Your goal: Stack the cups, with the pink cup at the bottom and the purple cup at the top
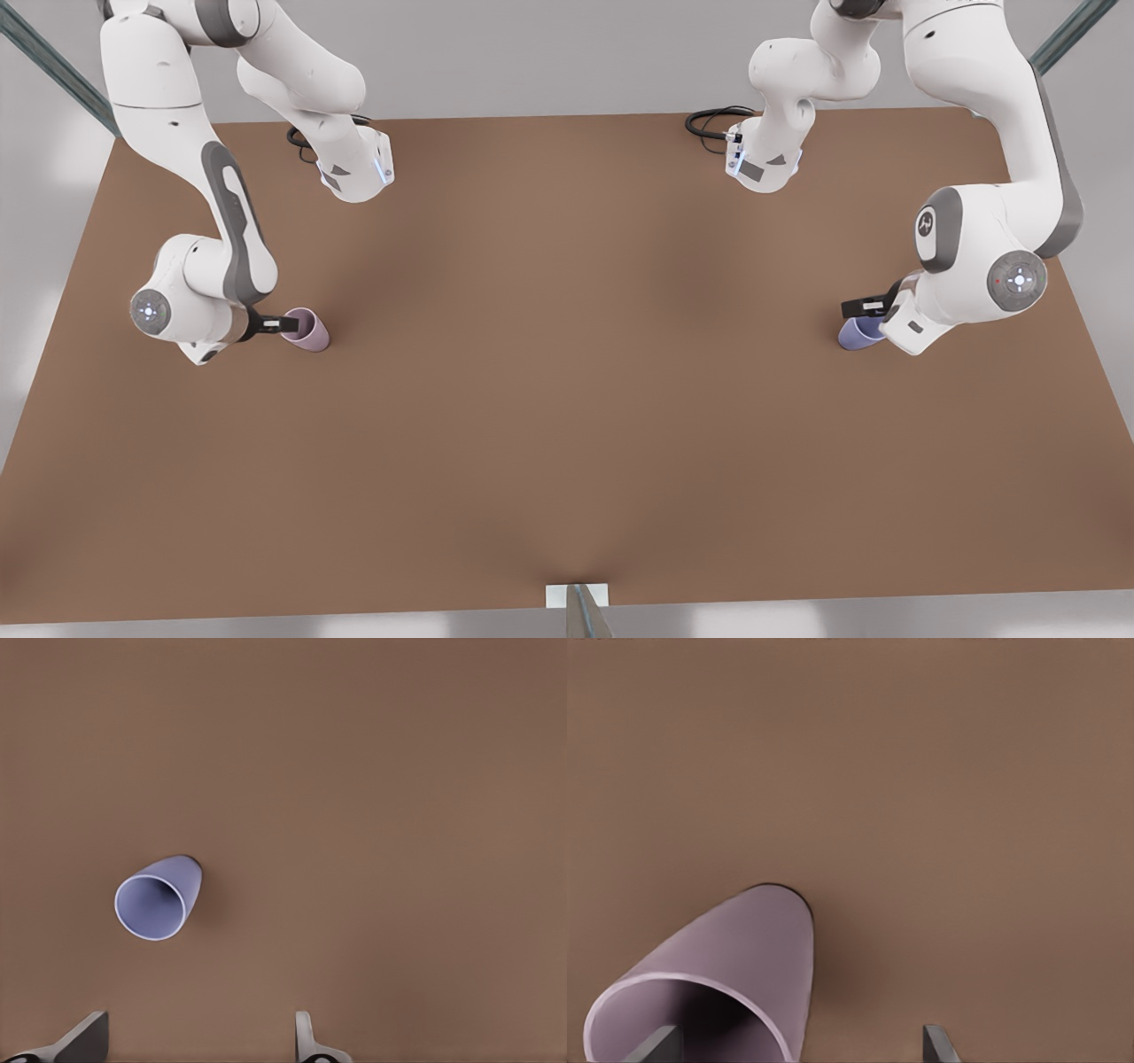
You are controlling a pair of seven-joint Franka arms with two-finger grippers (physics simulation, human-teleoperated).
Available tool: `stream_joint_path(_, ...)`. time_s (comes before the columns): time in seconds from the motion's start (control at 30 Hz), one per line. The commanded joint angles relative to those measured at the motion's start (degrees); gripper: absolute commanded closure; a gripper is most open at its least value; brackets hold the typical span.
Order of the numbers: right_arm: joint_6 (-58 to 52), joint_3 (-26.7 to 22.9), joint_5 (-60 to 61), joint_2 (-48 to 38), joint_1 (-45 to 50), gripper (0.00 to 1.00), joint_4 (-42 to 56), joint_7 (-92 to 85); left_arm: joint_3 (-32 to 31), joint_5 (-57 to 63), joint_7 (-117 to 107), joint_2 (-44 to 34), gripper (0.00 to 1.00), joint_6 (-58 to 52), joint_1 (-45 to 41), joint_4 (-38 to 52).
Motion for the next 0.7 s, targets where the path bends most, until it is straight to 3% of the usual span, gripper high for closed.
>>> stream_joint_path(0.0,0.3,0.0,0.0,0.1,0.0,0.18,0.0,0.0,0.0,0.0,0.0,0.0,0.0,0.0,0.0,0.0)
stream_joint_path(0.03,0.7,0.1,-0.5,0.2,0.0,0.3,0.0,0.0,0.0,0.0,0.0,0.0,0.0,0.0,0.0,0.0)
stream_joint_path(0.1,0.7,0.1,-0.7,0.7,0.0,0.44,-0.1,0.0,0.0,0.0,0.0,0.0,0.0,0.0,0.0,0.0)
stream_joint_path(0.13,0.7,0.1,-0.7,0.9,0.0,0.6,-0.1,0.0,0.0,0.0,0.0,0.0,0.0,0.0,0.0,0.0)
stream_joint_path(0.17,0.8,0.1,-0.7,1.0,0.7,0.61,-0.1,0.0,0.0,0.0,0.0,0.1,0.0,0.0,0.0,0.0)
stream_joint_path(0.27,1.5,0.1,-0.7,1.0,0.8,0.79,-0.2,0.0,0.0,0.0,0.0,0.1,0.0,0.0,0.0,0.0)
stream_joint_path(0.67,1.5,0.1,-0.7,1.1,0.8,0.79,0.2,0.1,0.9,0.0,0.2,0.9,0.0,0.3,0.1,0.2)
